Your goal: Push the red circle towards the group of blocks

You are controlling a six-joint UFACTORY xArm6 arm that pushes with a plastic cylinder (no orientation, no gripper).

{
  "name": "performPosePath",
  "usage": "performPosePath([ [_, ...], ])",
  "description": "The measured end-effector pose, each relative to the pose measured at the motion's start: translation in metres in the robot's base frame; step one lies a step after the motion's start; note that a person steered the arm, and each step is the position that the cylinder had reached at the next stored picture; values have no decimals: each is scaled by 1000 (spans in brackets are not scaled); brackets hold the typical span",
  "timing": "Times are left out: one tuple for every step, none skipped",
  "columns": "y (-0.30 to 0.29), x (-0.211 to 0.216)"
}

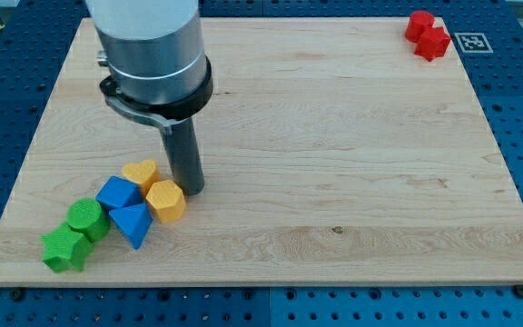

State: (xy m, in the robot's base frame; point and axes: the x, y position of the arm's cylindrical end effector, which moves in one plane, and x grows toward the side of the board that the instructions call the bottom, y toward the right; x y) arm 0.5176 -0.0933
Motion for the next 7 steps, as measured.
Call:
performPosePath([
  [-7,0],
  [24,-16],
  [102,-44],
  [187,-61],
  [264,-76],
  [339,-97],
  [404,-129],
])
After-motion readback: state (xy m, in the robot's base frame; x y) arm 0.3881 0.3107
